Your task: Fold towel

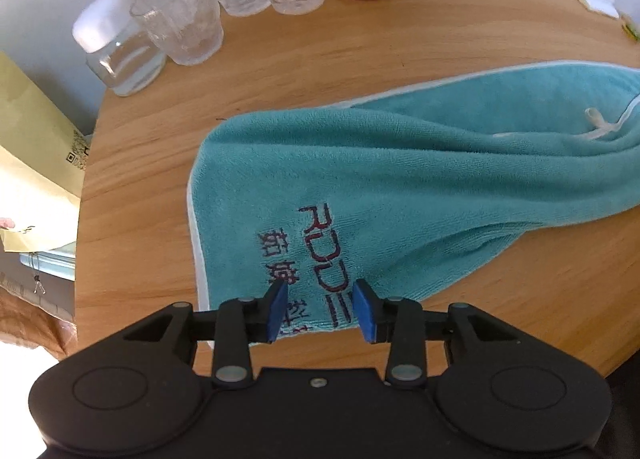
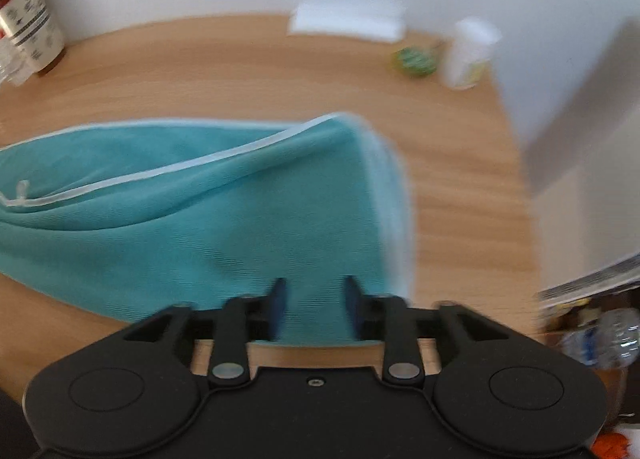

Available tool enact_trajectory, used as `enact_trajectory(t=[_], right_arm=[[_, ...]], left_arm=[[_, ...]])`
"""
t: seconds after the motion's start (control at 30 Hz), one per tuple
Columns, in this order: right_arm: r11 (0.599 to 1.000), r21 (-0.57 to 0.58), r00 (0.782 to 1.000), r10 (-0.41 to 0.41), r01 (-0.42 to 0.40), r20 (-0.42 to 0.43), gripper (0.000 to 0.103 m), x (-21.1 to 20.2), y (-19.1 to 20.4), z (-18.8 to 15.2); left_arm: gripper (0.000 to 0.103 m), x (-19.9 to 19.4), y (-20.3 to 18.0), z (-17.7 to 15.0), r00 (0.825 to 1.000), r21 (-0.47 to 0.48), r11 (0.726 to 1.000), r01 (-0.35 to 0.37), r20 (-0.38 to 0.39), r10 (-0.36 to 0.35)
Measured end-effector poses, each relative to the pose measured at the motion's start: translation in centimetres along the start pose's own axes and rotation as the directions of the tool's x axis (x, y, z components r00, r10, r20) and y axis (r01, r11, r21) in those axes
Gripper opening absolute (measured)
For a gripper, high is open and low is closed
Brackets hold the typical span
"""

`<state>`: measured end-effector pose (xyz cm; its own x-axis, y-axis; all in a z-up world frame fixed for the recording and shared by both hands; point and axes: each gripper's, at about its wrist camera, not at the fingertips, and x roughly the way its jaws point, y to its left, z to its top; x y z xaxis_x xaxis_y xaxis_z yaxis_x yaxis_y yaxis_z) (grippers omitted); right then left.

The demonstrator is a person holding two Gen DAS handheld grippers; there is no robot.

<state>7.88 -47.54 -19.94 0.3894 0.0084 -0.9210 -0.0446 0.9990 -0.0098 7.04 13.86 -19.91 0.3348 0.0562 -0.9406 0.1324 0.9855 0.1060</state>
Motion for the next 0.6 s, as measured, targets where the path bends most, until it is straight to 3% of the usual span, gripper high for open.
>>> enact_trajectory(t=[0.13, 0.27, 0.4, 0.43, 0.47, 0.5, 0.6], right_arm=[[0.999, 0.048, 1.0, -0.002, 0.002, -0.003, 0.046, -0.4, -2.9, 0.0], [0.997, -0.024, 0.995, 0.077, -0.078, -0.062, 0.046, 1.5, -2.6, -0.1], [0.995, -0.043, 0.993, 0.086, -0.09, -0.078, 0.045, 2.9, -2.3, -0.2], [0.994, -0.037, 0.992, 0.098, -0.101, -0.079, 0.035, 3.0, -2.4, -0.1], [0.993, -0.031, 0.99, 0.113, -0.116, -0.079, 0.011, 2.9, -2.5, -0.1], [0.991, -0.024, 0.989, 0.126, -0.129, -0.078, 0.005, 2.8, -2.6, -0.2], [0.989, -0.012, 0.987, 0.144, -0.145, -0.069, 0.003, 2.1, -2.9, -0.7]], left_arm=[[0.038, -1.0, -0.2, 0.3, 0.999, -0.021, 1.0, 0.017, 0.031, -0.016], [0.038, -0.3, -0.5, 0.6, 1.0, -0.032, 0.999, -0.022, 0.002, 0.022], [0.038, 0.3, -0.1, 0.4, 0.999, -0.078, 0.996, -0.041, -0.029, 0.039], [0.038, 0.4, 0.0, 0.3, 0.998, -0.085, 0.995, -0.047, -0.037, 0.044], [0.038, 0.7, 0.2, 0.2, 0.998, -0.09, 0.994, -0.056, -0.046, 0.052], [0.038, 1.0, 0.4, 0.2, 0.997, -0.095, 0.993, -0.064, -0.055, 0.059], [0.038, 1.1, 0.8, 0.1, 0.997, -0.132, 0.989, -0.062, -0.059, 0.054]])
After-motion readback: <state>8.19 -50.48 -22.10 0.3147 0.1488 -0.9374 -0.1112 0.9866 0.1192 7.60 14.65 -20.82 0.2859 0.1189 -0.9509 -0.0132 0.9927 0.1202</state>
